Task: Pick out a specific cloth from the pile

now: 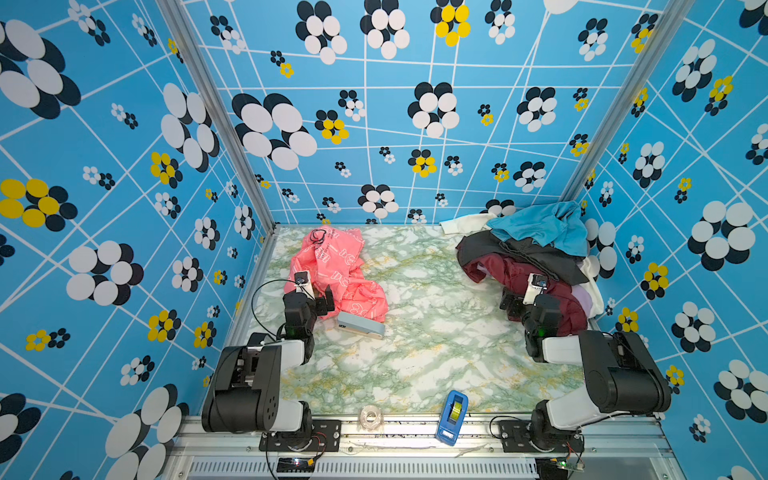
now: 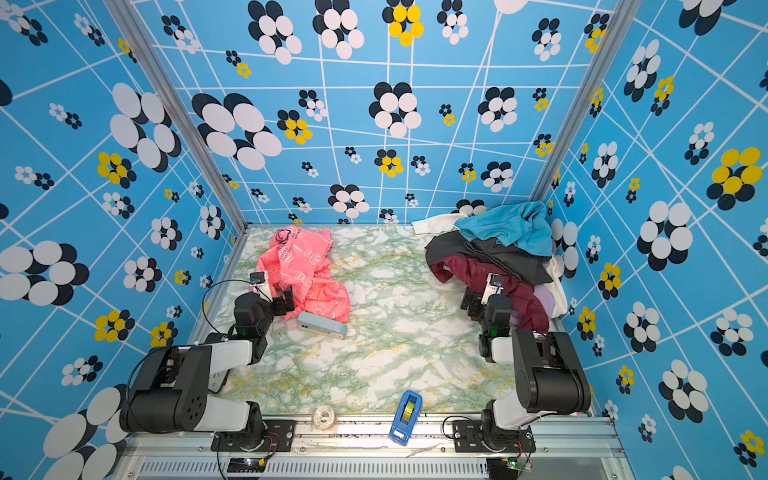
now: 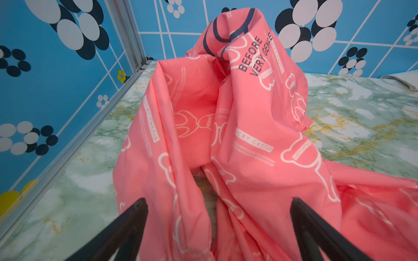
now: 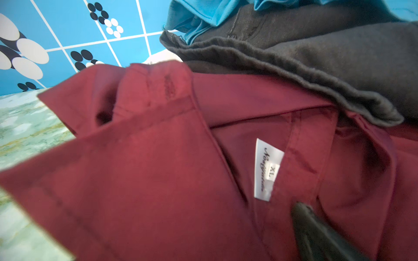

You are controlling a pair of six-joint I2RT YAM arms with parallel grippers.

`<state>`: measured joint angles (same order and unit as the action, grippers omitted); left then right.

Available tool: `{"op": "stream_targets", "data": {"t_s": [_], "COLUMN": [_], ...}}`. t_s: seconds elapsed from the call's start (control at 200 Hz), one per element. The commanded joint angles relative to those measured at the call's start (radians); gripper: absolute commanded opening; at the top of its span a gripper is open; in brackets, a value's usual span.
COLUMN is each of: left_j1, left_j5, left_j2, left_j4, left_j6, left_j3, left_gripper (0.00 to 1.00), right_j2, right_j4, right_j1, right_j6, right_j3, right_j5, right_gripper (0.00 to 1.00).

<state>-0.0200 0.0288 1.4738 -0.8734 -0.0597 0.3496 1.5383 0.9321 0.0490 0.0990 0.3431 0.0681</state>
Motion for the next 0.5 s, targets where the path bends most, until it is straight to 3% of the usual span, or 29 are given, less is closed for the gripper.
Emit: {"op": "stream_targets", "data": {"t_s": [0.0, 0.495], "left_j1": [-0.006, 0.031], "left_j5": [-0.032, 0.036], "left_j2": [0.078, 0.071], "left_j4": [-0.128, -0.068], "left_j6": [0.002, 0.024], "left_j3": [-0.006, 0.017], "left_gripper": [0.99, 0.99], "right_j2": [-0.002, -0.002], "right_j4": [0.020, 0.019], "right_j1": [0.005, 0.002], "right_j6": [-0.012, -0.015], "right_j3": [0.008, 0.010], "right_j5": [-0.018, -0.015], "right_gripper": [0.99, 0.99]}}
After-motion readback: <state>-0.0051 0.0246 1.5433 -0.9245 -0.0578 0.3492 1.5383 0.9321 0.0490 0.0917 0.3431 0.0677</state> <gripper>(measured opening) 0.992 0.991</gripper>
